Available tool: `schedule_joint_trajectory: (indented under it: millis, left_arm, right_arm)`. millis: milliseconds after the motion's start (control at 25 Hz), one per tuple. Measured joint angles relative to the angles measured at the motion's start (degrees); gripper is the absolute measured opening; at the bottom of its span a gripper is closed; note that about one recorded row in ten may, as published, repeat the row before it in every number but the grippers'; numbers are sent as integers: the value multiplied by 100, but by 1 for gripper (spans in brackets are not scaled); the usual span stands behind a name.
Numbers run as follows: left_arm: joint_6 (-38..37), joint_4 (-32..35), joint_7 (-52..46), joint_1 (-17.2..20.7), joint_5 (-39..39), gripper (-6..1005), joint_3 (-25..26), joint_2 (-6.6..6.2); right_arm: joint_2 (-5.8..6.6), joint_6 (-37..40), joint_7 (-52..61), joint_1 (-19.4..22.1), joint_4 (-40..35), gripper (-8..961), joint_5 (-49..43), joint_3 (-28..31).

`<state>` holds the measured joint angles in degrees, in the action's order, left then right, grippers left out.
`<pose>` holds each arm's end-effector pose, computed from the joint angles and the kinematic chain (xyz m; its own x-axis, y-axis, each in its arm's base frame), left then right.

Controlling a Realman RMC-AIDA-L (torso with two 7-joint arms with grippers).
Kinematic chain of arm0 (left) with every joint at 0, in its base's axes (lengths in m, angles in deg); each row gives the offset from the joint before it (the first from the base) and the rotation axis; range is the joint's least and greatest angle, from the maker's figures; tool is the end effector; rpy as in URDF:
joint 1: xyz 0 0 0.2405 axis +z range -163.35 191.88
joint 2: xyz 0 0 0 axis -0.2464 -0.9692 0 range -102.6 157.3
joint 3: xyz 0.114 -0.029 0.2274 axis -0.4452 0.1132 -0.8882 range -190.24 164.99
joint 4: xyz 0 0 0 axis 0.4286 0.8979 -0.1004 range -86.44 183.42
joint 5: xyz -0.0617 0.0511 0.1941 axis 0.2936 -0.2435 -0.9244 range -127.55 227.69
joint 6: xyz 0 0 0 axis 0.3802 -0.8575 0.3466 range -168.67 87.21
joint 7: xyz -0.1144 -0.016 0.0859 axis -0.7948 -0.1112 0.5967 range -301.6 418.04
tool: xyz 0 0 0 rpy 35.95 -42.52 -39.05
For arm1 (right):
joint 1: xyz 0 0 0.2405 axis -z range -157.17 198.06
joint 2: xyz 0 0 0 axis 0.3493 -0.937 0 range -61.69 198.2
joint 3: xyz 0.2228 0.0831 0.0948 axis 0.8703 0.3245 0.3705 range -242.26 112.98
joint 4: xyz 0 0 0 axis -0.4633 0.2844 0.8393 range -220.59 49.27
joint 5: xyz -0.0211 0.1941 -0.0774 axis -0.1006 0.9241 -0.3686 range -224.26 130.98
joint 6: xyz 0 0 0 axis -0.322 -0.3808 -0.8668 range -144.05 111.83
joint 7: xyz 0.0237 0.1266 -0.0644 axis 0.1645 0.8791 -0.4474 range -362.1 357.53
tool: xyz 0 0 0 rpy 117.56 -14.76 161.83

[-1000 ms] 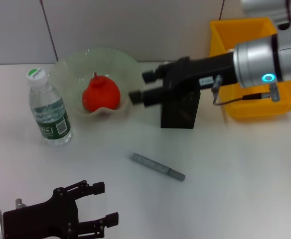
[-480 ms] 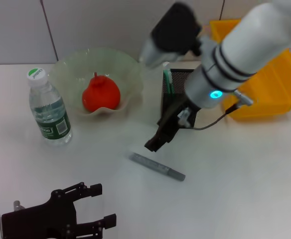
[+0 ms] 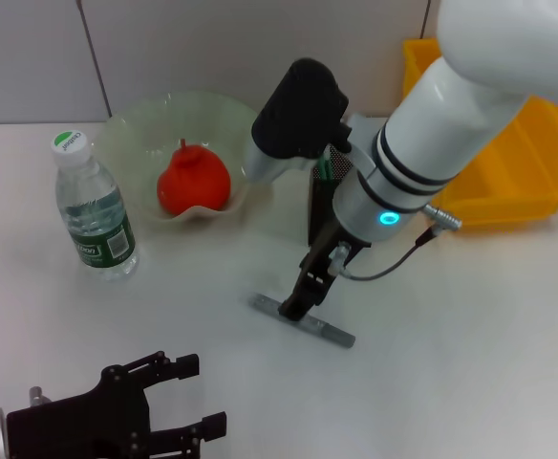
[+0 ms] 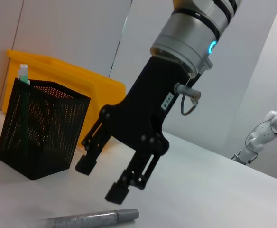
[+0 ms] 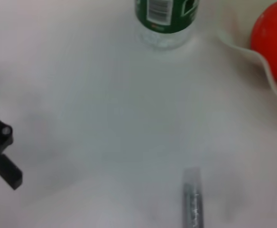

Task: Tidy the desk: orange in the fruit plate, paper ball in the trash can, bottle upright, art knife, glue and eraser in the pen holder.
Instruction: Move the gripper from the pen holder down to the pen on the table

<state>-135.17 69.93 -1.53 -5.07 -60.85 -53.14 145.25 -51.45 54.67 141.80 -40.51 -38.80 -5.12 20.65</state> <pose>-0.3143 0.2354 -0.0348 0.7166 0.3673 0.5929 0.4898 -0.8702 -0.0531 0.0930 0.3950 -0.0969 0.8604 -0.3777 0.3421 -0.2826 -0.9122 -0.2966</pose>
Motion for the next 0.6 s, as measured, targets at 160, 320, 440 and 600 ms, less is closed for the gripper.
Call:
schedule_joint_trajectory:
  millis: [160, 320, 440, 600]
  left_arm:
    - [-2, 0, -1, 0, 0, 861, -2, 5]
    - [-1, 0, 6, 0, 0, 861, -22, 5]
    - [-8, 0, -12, -2, 0, 861, -28, 5]
    - [-21, 0, -29, -14, 0, 860, -37, 5]
  right_arm:
    - [0, -128, -19, 15, -68, 706, 92, -306]
    - [-6, -257, -23, 22, -89, 706, 137, -553]
    - [-8, -362, -39, 21, -113, 705, 162, -637]
    - [-9, -448, -97, 20, -139, 705, 234, -677]
